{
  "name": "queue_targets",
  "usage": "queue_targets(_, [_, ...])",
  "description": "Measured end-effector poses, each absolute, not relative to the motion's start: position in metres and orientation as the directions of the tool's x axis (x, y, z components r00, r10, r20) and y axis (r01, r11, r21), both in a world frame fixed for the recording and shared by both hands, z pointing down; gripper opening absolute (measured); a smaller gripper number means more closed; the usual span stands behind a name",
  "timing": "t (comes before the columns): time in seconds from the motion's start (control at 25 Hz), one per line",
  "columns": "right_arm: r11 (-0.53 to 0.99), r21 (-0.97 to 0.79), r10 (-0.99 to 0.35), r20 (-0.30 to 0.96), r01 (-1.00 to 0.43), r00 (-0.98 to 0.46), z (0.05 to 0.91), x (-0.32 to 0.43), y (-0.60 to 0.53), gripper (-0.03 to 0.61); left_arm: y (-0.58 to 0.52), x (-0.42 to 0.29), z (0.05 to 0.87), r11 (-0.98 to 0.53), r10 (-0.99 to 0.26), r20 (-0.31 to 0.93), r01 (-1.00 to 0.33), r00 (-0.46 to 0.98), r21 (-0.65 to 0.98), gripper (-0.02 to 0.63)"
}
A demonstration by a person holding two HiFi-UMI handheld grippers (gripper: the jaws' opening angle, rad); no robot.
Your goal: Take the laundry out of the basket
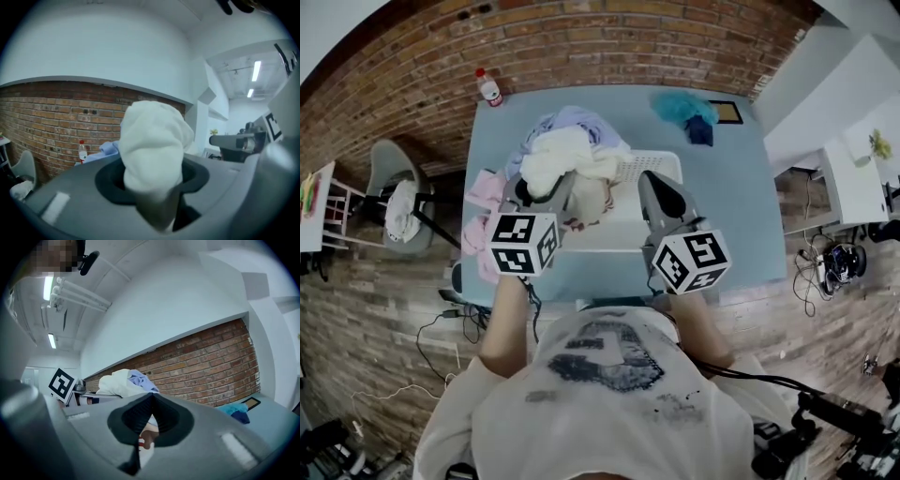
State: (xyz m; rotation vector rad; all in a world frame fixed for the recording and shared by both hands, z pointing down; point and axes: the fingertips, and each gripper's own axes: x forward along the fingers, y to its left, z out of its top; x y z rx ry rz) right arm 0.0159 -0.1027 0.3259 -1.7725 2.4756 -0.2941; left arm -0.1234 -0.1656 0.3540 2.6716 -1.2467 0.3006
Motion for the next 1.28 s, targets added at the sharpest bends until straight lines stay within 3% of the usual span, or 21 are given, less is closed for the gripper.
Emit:
queue_targets(0.48, [0.288,-0.159,-0.956,0.014,-0.944,-0.294,0.311,-0.035,-0.075,-0.003,-0.13,-0.174,0.331,-0.642,-0.746,0.195,-0.766,0.636,0.043,0.207])
queue_targets(1.28, [0.275,-0.155,-0.958,0.033,-0.949,-0.283,0.315,-0.042,-0.077,-0.003,-0.127,-0.174,0.333,-0.676,-0.715,0.206,-0.736,0.668,0.038,0.208])
